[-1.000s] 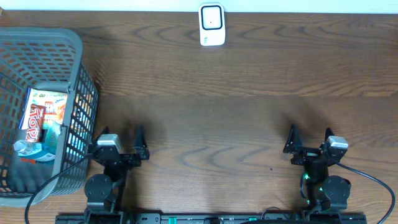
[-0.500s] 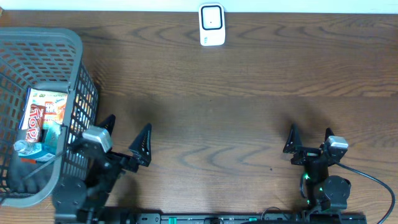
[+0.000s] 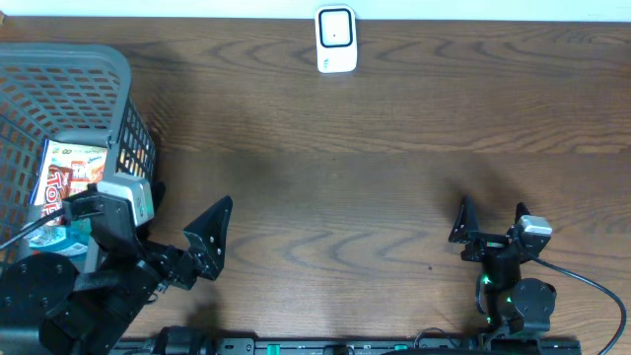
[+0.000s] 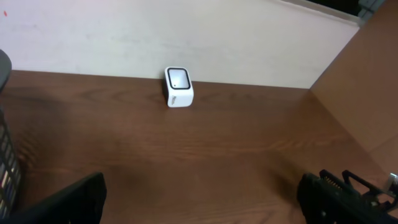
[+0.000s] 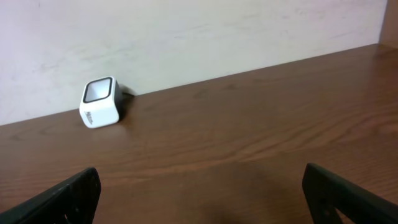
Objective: Scan the item barcode
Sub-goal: 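Reach the left gripper into the basket and grasp the blue mouthwash bottle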
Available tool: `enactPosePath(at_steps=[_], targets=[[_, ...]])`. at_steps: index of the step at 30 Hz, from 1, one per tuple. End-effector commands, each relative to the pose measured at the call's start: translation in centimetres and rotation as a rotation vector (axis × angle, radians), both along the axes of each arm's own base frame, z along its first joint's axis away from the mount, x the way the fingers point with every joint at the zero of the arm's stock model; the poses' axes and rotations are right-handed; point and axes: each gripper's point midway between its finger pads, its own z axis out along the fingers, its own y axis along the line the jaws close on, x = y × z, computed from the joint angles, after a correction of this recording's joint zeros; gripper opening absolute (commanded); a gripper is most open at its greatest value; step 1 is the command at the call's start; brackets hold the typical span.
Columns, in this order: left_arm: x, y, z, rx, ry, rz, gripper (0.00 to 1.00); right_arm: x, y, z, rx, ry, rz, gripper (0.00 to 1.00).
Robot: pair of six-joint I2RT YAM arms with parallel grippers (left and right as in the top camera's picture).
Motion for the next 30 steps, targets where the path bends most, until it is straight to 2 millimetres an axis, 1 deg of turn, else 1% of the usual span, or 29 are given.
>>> enactPosePath(at_steps=[1, 4, 7, 10, 13, 17, 23, 26, 30], targets=[[1.0, 2.2, -0.1, -0.016, 0.027, 0.152, 0.98, 0.0, -0.1, 0.0, 0.0, -0.002, -0.006, 0.99], [1.6, 7.1, -0.5, -0.081, 0.058, 0.477, 0.98, 0.0, -0.1, 0.0, 0.001, -0.002, -0.006, 0.99], [1.0, 11.8, -0.6, -0.098, 0.049, 0.778, 0.98, 0.0, -0.1, 0.0, 0.001, -0.002, -0.006, 0.99], [0.1, 15.2, -1.3, -0.077, 0.063, 1.003, 0.98, 0.0, -0.1, 0.0, 0.001, -0.002, -0.006, 0.99], [-0.1, 16.9, -2.8, -0.063, 0.12, 1.138, 0.98, 0.0, -0.1, 0.0, 0.0, -0.002, -0.006, 0.99], [1.4, 18.4, -4.6, -0.023, 0.212, 1.234, 0.98, 0.0, -0.1, 0.0, 0.001, -0.002, -0.006, 0.99], [2.3, 22.6, -7.0, -0.044, 0.348, 1.418, 0.98, 0.0, -0.1, 0.0, 0.0, -0.002, -0.006, 0.99], [2.4, 24.4, -9.6, -0.121, 0.471, 1.454, 0.98, 0.0, -0.1, 0.0, 0.0, -0.002, -0.006, 0.99], [2.3, 26.0, -13.5, -0.293, 0.654, 1.452, 0.98, 0.0, -0.1, 0.0, 0.0, -0.002, -0.006, 0.99]])
